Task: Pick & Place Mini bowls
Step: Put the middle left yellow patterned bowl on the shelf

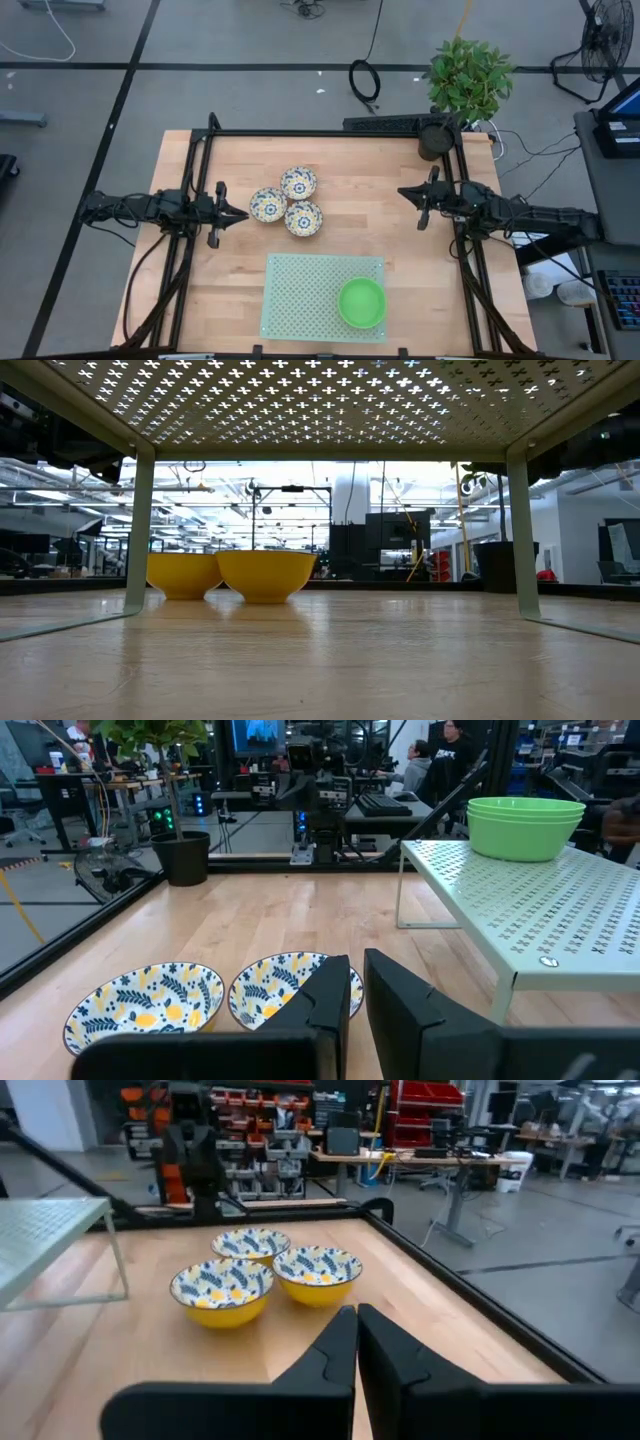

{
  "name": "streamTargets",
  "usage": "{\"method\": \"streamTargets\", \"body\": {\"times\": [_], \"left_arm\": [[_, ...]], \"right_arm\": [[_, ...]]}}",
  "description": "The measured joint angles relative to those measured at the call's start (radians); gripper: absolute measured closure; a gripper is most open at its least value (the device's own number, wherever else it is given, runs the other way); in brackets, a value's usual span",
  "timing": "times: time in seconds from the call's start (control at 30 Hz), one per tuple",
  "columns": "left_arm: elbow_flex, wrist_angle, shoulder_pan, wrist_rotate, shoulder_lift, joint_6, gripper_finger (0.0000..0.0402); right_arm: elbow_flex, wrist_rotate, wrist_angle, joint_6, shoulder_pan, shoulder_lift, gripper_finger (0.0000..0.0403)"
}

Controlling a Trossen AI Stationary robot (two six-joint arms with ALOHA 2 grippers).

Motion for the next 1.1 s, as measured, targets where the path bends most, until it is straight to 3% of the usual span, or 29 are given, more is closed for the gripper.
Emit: {"method": "streamTargets", "body": {"times": [0.1, 0.47, 0.87, 1.1], "left_arm": [[0.000, 0.000, 0.000, 0.000, 0.000, 0.000, 0.0364], [0.000, 0.000, 0.000, 0.000, 0.000, 0.000, 0.0364], [0.000, 0.007, 0.000, -0.001, 0.000, 0.000, 0.0364], [-0.001, 0.136, 0.000, -0.001, 0.000, -0.021, 0.0364]], "right_arm": [[-0.017, -0.048, 0.000, -0.030, 0.000, -0.025, 0.0403], [-0.083, -0.049, -0.001, -0.065, 0.000, -0.142, 0.0403], [-0.145, -0.046, -0.040, -0.043, 0.000, -0.134, 0.0403], [-0.146, -0.046, -0.038, -0.043, 0.000, -0.135, 0.0403]]}}
